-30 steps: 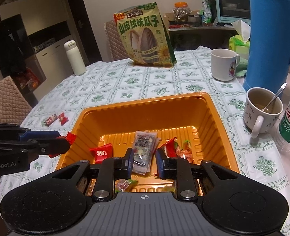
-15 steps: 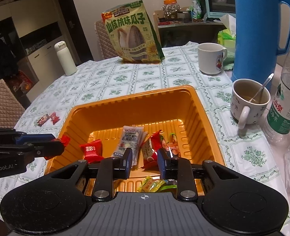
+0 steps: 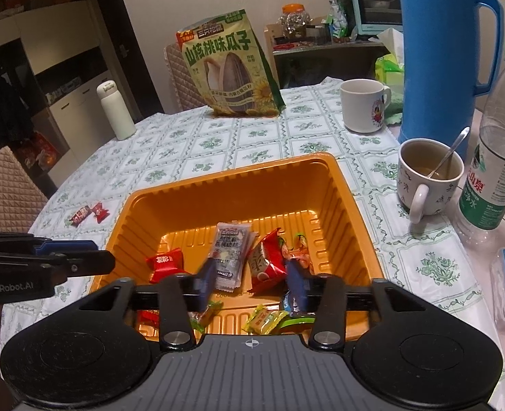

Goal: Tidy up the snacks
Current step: 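Open both tools to drop the candies into the tray, then move both open tools away from the tray toward the two remaining candies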

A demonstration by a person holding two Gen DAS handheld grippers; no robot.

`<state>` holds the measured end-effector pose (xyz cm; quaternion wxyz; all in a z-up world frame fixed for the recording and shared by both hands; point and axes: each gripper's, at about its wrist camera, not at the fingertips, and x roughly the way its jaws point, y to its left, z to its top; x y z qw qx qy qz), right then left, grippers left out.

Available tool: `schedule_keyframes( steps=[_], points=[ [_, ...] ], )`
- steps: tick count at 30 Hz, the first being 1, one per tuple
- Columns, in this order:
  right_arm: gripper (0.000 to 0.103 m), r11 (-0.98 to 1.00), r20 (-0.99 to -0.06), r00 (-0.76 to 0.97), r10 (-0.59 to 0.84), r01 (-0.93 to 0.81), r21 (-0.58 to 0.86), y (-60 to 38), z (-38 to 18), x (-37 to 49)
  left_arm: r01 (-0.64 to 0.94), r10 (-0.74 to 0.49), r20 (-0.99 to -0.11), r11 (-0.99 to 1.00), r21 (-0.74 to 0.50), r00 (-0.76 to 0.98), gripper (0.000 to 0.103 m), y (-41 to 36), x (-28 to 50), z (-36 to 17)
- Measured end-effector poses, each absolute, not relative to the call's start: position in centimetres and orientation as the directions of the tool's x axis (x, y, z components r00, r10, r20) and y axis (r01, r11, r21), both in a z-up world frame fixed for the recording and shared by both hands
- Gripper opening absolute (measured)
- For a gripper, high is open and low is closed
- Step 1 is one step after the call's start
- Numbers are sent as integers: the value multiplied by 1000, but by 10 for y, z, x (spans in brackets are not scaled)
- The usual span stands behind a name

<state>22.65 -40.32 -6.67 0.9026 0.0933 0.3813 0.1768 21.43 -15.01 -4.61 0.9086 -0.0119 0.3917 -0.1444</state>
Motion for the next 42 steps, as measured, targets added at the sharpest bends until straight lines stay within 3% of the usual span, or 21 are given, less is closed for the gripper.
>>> schedule_keyframes(
  steps=[3,7,9,19,29,42],
  points=[
    [66,923,-652,655,382,-238,302,-404,-65,222,239,-268,-705,961,-142,657,36,-145,210,-42],
    [73,921,-645,660,386,-232,314,-407,-62,215,218,-254,-699,966,-142,669,55,-142,199,-37],
    [78,919,-643,659,389,-229,322,-408,-61,210,211,-251,-696,967,-144,673,57,-141,193,-35],
    [86,913,-636,656,406,-260,315,-397,-54,182,157,-198,-723,980,-125,662,81,-126,161,-31],
    [87,899,-660,611,438,-302,317,-357,-49,158,120,-161,-777,987,-110,609,85,-85,139,-42],
    [87,911,-762,502,409,-268,313,-287,-67,140,146,-180,-815,982,-118,551,85,-18,139,-54]
  ],
)
